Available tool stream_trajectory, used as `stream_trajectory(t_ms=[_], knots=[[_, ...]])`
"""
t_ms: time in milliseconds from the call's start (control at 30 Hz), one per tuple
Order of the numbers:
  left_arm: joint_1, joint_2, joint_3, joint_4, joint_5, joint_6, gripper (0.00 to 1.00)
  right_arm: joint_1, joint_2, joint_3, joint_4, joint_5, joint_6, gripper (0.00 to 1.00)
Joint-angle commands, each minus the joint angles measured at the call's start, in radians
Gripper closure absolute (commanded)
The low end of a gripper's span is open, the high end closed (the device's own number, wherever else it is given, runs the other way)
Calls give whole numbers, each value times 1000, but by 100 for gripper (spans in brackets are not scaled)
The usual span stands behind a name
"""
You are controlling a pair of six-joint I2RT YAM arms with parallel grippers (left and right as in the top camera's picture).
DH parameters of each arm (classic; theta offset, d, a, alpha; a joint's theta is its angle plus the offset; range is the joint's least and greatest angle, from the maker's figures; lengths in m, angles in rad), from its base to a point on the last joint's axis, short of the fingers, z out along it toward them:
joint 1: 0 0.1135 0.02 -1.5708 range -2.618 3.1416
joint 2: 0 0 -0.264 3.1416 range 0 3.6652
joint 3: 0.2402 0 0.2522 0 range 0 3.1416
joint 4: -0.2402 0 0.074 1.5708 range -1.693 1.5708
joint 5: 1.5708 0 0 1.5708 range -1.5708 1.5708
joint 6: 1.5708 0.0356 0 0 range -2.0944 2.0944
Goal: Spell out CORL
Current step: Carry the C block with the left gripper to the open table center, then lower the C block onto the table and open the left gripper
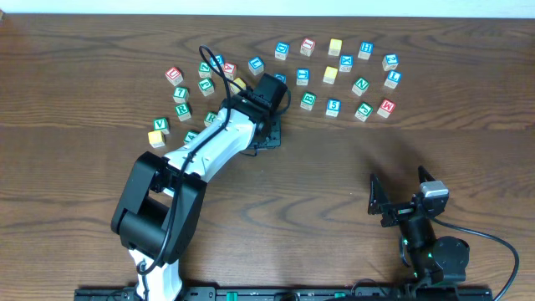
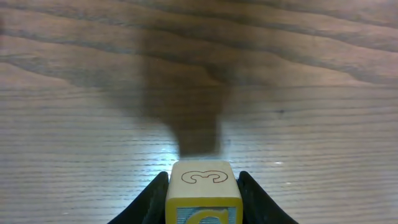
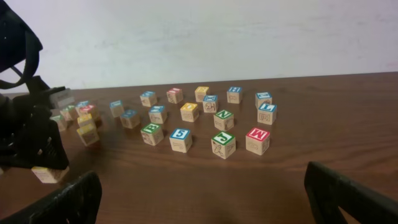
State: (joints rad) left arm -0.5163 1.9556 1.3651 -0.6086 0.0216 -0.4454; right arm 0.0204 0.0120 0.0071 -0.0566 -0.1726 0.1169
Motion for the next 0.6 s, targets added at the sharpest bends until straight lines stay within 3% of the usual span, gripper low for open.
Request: stream_trajectory(t_ms=[0, 567], knots=[[0, -3, -10, 21, -39, -3, 69, -8, -6, -2, -3, -10, -10, 1], [2, 67, -10, 84, -47, 3, 69, -8, -6, -2, -3, -10, -10, 1]])
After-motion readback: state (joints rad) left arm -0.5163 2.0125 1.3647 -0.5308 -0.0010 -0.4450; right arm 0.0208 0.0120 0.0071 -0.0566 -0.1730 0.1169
